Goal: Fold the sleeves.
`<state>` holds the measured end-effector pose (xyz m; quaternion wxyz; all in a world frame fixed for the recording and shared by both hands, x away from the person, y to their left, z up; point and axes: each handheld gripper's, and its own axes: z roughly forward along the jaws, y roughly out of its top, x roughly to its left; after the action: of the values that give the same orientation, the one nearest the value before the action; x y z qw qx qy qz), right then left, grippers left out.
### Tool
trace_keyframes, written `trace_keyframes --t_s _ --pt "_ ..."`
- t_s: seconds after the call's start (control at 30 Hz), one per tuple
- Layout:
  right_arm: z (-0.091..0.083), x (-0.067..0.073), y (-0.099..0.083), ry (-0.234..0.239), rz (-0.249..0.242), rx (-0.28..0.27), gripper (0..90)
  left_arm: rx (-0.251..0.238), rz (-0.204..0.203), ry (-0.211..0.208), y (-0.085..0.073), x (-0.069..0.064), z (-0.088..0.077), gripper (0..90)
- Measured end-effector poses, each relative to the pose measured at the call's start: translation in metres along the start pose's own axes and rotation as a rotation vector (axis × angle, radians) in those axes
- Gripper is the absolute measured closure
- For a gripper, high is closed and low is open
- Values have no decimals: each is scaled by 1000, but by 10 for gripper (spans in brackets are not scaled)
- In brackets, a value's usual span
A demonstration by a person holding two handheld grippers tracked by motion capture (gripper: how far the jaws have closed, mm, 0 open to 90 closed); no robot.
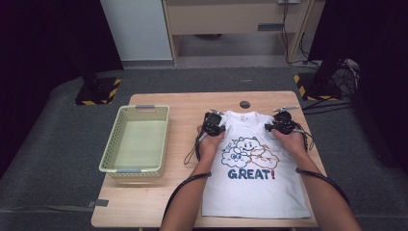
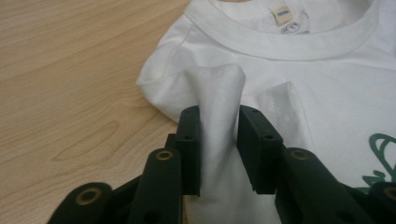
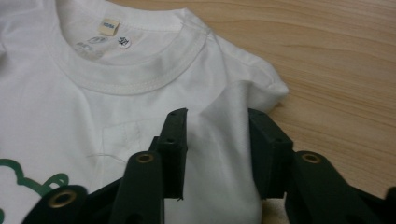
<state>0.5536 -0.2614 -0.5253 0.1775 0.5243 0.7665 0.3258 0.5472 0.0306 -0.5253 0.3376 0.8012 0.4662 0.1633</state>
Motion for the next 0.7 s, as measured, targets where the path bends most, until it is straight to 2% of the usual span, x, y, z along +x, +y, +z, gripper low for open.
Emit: trace_keyframes --t_s 0.13,0.27,0.43,0.6,0.7 --pt "0 1 0 34 0 2 756 0 -16 -1 0 -1 0 737" --pt "-1 2 -1 48 5 7 819 4 -22 1 1 -4 0 798" --pt "-2 4 -1 60 1 9 839 7 -25 -15 1 -3 0 834" --pt "-5 5 -1 63 -9 6 842 11 -65 -37 2 2 -1 852" --pt "-9 5 2 68 -13 -6 842 7 -63 -39 3 4 -2 854"
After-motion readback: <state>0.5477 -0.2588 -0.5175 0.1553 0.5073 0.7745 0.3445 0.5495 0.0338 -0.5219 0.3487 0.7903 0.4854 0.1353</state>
